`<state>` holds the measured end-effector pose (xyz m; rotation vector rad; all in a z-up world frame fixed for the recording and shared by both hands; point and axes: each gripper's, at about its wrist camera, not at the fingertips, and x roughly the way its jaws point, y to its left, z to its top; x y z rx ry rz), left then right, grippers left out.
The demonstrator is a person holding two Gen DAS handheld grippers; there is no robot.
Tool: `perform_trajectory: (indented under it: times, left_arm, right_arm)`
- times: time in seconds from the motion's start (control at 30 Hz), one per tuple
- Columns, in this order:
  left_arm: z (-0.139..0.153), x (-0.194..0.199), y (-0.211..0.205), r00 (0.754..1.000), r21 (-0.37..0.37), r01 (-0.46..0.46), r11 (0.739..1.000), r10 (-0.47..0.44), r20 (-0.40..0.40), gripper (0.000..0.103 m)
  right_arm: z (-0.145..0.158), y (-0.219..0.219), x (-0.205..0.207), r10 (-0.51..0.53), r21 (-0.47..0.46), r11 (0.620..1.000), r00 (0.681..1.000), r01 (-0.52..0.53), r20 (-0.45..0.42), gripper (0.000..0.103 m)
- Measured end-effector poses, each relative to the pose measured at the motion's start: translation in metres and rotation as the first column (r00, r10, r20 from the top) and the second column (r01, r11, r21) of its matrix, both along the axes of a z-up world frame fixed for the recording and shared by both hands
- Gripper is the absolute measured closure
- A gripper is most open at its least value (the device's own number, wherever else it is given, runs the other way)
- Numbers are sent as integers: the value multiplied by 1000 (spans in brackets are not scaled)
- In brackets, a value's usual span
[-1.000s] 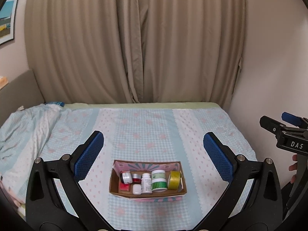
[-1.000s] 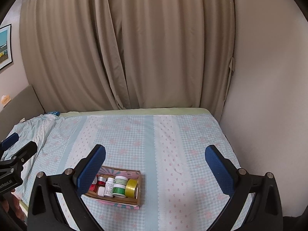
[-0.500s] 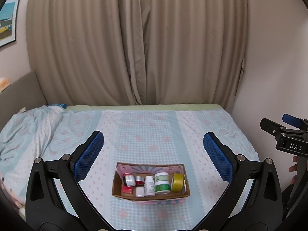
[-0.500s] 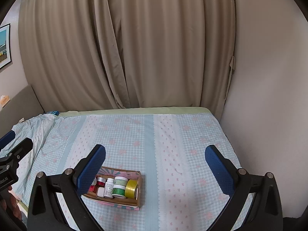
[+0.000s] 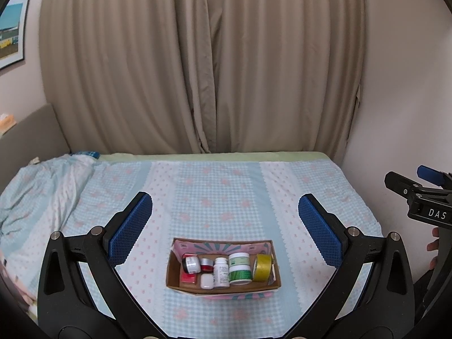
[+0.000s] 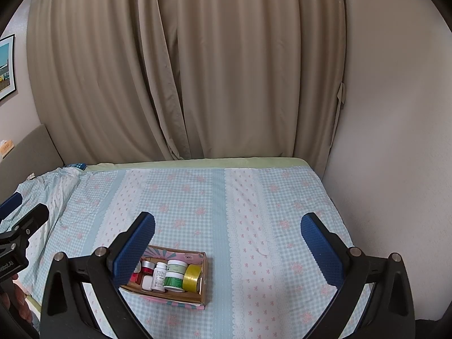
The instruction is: Organize rigid objects
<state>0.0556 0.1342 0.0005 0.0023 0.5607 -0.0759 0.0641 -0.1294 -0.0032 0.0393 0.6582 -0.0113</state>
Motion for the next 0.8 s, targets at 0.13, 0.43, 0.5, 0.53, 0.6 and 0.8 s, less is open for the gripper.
perform_trajectory:
  times: [0.13, 0.43, 0.5, 0.53, 0.6, 0.8]
  left_arm:
    - [0, 1, 1, 1000, -3, -5, 1000, 5, 1, 0]
    - [0, -4, 0, 1000, -10, -2, 1000, 2, 19, 0]
    - [0, -4, 0, 1000, -13, -3, 1000, 3, 17, 0]
    - [0, -5, 0, 1000, -15, -3, 1000, 3, 17, 0]
    - [0, -7, 1, 1000, -20, -1, 1000, 2, 18, 0]
    - [1, -7, 1, 999, -8, -17, 1000, 17, 27, 0]
  right_arm:
    - [1, 0, 0, -2, -1, 1000, 1000, 2, 2, 0]
    - [0, 0, 1, -2, -3, 1000, 1000, 2, 4, 0]
    - [0, 0, 1, -2, -3, 1000, 1000, 2, 5, 0]
    - [0, 0, 1, -2, -3, 1000, 1000, 2, 5, 0]
    - [0, 0, 1, -3, -2, 1000, 1000, 3, 5, 0]
    - [0, 1, 1, -3, -4, 1000, 1000, 3, 4, 0]
